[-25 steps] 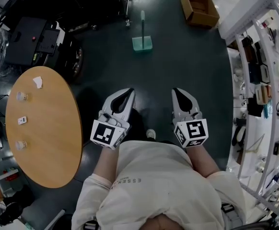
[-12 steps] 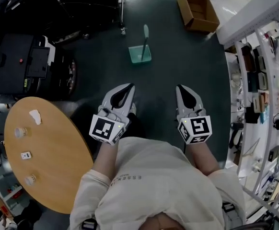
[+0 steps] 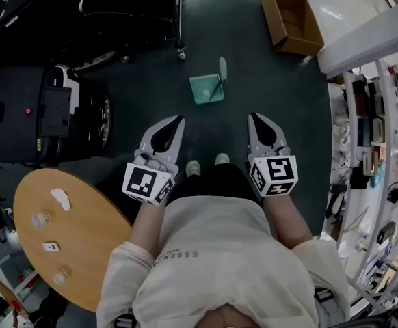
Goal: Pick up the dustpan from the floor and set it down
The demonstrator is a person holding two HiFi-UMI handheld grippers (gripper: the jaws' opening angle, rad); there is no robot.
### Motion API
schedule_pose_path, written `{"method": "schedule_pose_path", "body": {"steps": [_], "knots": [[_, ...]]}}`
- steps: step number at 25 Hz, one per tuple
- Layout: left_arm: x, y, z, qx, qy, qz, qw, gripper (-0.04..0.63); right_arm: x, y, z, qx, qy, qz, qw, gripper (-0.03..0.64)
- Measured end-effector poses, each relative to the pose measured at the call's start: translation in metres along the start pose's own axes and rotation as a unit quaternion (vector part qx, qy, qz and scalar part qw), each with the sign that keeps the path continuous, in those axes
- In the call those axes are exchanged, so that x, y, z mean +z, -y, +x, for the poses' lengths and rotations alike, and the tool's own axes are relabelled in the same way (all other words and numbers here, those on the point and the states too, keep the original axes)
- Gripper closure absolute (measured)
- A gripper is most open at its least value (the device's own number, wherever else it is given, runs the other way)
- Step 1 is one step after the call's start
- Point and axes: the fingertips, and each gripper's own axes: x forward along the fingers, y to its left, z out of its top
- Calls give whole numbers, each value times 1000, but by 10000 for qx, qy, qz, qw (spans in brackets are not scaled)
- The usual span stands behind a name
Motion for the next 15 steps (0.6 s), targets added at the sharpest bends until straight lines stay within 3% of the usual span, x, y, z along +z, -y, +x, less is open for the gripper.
{"method": "schedule_pose_path", "body": {"steps": [8, 15], "knots": [[-15, -60, 90, 235, -14, -31, 9997, 578, -25, 42, 122, 385, -858, 18, 9956, 629], [-55, -115, 169, 463, -315, -348, 9978, 578, -56, 78, 232, 461, -1488, -33, 9878, 629]]}}
